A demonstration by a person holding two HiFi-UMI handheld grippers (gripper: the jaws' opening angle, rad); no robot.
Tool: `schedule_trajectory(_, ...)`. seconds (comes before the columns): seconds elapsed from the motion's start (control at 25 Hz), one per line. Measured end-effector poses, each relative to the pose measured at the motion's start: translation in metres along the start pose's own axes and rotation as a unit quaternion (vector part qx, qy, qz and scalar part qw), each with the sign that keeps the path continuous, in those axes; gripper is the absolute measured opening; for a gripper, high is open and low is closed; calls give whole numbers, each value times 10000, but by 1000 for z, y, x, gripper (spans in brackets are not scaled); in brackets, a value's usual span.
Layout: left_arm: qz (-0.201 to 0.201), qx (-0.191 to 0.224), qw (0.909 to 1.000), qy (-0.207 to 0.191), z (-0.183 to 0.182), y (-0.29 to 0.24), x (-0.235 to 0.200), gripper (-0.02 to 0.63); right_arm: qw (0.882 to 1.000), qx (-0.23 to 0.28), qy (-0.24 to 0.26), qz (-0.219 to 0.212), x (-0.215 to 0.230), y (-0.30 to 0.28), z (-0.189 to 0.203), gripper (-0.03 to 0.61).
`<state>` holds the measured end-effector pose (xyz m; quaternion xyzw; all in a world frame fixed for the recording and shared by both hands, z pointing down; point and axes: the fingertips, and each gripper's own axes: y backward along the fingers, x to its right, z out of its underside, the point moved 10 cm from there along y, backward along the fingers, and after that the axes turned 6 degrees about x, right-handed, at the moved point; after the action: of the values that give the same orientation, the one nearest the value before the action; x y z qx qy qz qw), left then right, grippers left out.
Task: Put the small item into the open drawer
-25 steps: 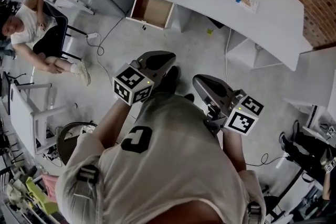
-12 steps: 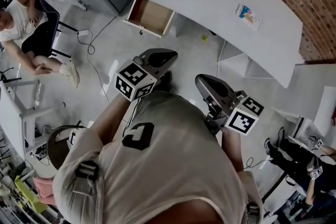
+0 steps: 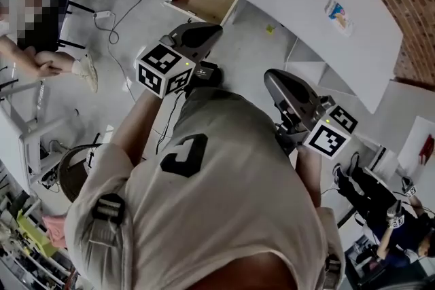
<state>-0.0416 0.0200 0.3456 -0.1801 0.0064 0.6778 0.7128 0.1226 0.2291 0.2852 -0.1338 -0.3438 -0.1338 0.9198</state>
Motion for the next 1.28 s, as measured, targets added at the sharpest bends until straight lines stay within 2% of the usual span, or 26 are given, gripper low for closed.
schedule_trajectory(0.56, 120, 180, 9991, 365, 7, 11, -66, 6, 9986, -504, 186, -27, -1, -93, -12, 6)
schedule_trajectory(0.92, 274, 99, 9990, 353, 0, -17, -65, 6, 9993, -367, -55, 69, 22, -89, -24, 6)
schedule_trajectory(1.28, 205, -23, 9992, 334, -17, -81, -48, 6, 9993, -180, -317, -29, 81, -69, -63, 6)
